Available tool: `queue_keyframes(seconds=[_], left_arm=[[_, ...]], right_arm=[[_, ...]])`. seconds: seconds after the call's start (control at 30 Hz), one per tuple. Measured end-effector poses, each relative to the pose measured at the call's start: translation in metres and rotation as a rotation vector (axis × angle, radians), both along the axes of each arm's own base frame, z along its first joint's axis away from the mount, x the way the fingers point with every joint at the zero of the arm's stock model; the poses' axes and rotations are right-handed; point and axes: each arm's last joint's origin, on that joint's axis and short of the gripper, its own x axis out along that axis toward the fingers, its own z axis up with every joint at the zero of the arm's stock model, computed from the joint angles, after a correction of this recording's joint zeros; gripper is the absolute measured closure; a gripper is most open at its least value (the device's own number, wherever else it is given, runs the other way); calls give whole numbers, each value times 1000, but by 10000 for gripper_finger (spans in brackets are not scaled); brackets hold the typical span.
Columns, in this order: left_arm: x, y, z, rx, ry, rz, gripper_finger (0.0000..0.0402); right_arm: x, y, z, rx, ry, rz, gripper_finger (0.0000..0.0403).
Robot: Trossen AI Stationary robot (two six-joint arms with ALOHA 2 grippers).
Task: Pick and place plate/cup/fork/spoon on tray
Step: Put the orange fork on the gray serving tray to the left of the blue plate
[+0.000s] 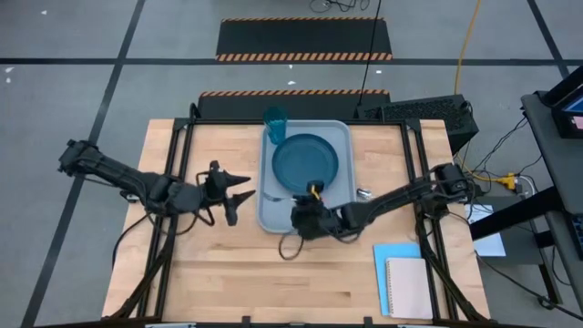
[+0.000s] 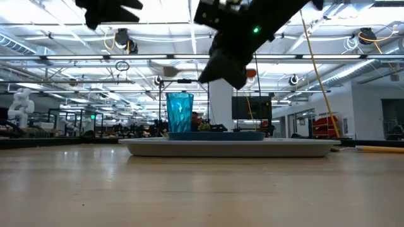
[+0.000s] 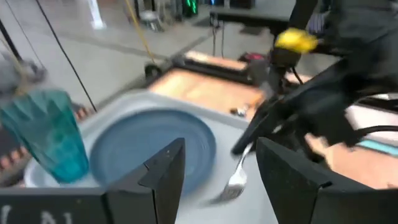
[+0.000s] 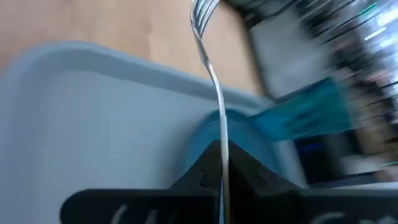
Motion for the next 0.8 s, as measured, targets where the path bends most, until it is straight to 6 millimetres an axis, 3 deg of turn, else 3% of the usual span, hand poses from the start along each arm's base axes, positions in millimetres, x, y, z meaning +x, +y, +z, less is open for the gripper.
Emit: queue_keyframes(seconds=[0.23, 0.4, 0.8], left_arm=[[5, 0, -6, 40, 73, -122, 201], [15, 3, -12, -205, 14, -39, 201], [21, 7, -13, -566, -100, 43, 201]], right_arm=[[-10, 31, 11, -370, 24, -66, 403], [-17, 43, 16, -545, 53, -166, 403], [-24, 56, 17, -612, 80, -159, 403]])
